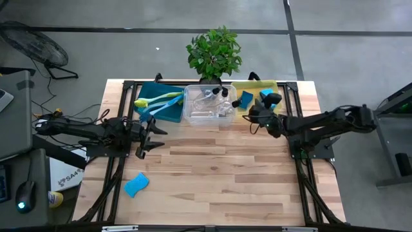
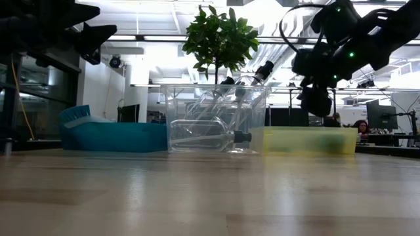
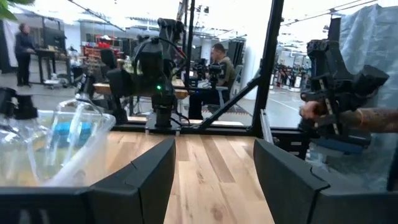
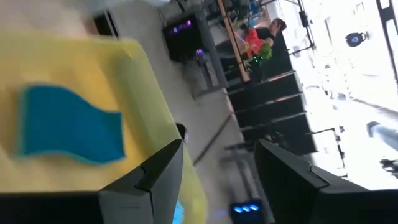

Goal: Pick & Place Kitchen Sink Supplies
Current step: Put the light blue sponge into the yellow bin

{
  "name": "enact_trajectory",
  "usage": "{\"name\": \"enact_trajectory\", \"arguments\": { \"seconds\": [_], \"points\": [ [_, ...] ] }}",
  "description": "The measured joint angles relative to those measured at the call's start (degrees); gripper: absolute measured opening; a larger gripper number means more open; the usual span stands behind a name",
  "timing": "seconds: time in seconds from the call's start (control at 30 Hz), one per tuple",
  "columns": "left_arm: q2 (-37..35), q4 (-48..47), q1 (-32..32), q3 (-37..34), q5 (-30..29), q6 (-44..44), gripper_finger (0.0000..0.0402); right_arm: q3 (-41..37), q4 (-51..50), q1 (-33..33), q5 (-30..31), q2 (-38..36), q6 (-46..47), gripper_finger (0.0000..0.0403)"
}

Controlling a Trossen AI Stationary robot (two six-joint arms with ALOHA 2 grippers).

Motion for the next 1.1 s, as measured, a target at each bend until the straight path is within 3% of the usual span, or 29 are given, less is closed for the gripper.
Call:
{"name": "enact_trajectory", "arguments": {
  "seconds": [0.27, 0.83, 0.97, 1.1],
  "points": [
    [0.0, -1.0, 0.0, 0.1, 1.8, -2.8, 0.0211, 1.6, -3.5, 6.5, -1.6, 0.0, 16.3, 0.0193],
    [0.0, -2.0, 0.0, 0.1, 3.8, -4.2, 0.0211, 18.3, -42.4, 19.4, -20.2, 0.0, 62.7, 0.0193],
    [0.0, -8.2, 0.0, 3.5, 3.6, -5.1, 0.0211, 18.2, -42.9, 21.7, -26.5, 0.0, 68.4, 0.0193],
    [0.4, -21.8, 0.0, 10.1, 1.5, -5.9, 0.0211, 17.8, -43.7, 23.6, -29.1, 0.0, 72.9, 0.0193]
  ]
}}
